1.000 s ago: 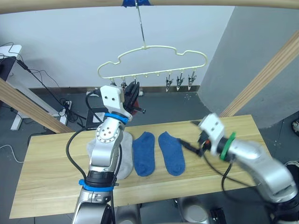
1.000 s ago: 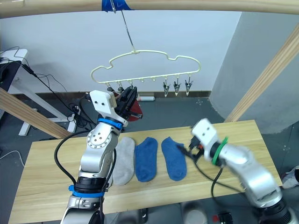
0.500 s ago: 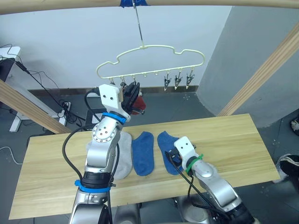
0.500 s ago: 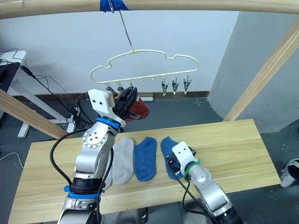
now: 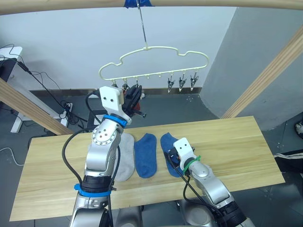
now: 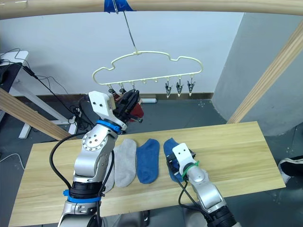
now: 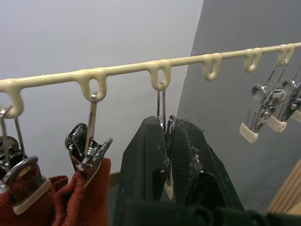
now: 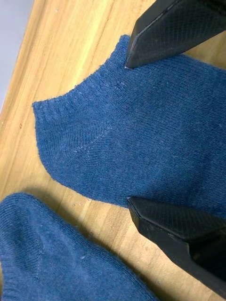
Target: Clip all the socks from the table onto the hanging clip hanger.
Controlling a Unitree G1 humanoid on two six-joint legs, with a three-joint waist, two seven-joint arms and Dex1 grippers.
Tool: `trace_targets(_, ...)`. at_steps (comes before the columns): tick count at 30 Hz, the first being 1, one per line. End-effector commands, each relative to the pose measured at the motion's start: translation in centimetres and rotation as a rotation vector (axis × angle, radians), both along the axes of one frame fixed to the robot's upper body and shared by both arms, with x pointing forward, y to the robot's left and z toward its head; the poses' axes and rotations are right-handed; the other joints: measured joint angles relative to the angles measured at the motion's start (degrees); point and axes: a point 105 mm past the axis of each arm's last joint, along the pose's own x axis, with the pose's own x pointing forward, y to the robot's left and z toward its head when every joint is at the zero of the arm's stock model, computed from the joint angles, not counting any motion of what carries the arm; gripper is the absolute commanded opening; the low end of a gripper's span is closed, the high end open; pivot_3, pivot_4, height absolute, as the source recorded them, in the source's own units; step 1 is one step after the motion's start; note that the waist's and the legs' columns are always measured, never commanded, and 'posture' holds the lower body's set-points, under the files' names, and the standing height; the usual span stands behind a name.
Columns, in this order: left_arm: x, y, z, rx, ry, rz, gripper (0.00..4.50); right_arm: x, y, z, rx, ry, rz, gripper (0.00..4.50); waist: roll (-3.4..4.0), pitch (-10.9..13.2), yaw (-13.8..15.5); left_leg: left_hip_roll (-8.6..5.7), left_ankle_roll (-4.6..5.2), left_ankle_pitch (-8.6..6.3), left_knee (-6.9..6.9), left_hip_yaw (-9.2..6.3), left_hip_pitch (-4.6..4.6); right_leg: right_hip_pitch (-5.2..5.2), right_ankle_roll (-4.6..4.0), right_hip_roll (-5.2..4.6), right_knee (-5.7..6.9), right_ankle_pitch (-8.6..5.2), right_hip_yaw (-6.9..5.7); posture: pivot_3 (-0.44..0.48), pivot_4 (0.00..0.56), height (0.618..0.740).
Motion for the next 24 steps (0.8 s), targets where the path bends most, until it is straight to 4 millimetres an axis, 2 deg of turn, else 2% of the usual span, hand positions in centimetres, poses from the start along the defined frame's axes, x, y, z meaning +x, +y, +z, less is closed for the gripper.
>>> trace_targets(1,-0.9,0.0,1.2,-0.003,-0.039,-0.043,0.11,-1.0,-1.6,-2.3,-0.051,0.091,-0.045,3.36,0.00,0.0,0.0,0.00,0.00,0.00,0.00,0.01,0.01,0.00,0.00,0.00,0.00,0.00,0.01,-0.253,0.293,0.739)
trace_targets(4,-0.9,0.3,1.3,-0.007,-0.030,-0.054,0.11,-0.9,-1.8,-2.3,-0.047,0.092,-0.048,2.17,0.00,0.0,0.1,0.00,0.00,0.00,0.00,0.00,0.00,0.00,0.00,0.00,0.00,0.00,0.00,-0.253,0.292,0.739)
trace_targets(10,-0.9,0.2,1.6,-0.021,-0.014,-0.092,0.11,-0.4,-2.0,-1.2,-0.056,0.041,-0.017,0.18,0.00,0.0,0.1,0.00,0.00,0.00,0.00,0.00,0.00,0.00,0.00,0.00,0.00,0.00,0.00,-0.257,0.293,0.739)
trace_targets(11,-0.9,0.2,1.6,-0.028,-0.010,-0.100,0.11,-0.3,-2.0,-0.9,-0.057,0.026,-0.007,0.00,0.00,0.0,0.1,-0.01,0.00,0.00,0.00,0.01,0.00,0.00,0.00,0.00,-0.01,0.00,0.00,-0.257,0.293,0.739)
trace_targets(14,-1.0,0.1,1.8,-0.037,0.001,-0.127,0.11,0.0,-1.7,0.7,-0.055,-0.031,0.039,0.00,0.00,0.0,0.1,-0.01,0.00,0.00,-0.01,0.00,0.00,0.00,0.00,0.00,-0.01,0.00,-0.01,-0.262,0.293,0.739)
trace_targets(20,-1.1,0.1,2.8,-0.125,0.048,-0.207,0.11,1.4,0.8,8.5,-0.046,-0.338,0.251,0.00,0.00,0.0,-0.2,-0.01,0.00,0.00,0.00,0.02,-0.03,-0.02,0.01,0.00,-0.03,0.00,0.00,-0.269,0.293,0.739)
trace_targets(24,-1.1,0.1,2.8,-0.151,0.071,-0.220,0.11,1.5,1.7,10.9,-0.018,-0.440,0.289,0.00,0.00,0.0,-0.2,0.07,0.00,0.00,-0.04,-0.04,-0.02,-0.04,0.01,0.12,0.00,0.00,-0.04,-0.269,0.293,0.739)
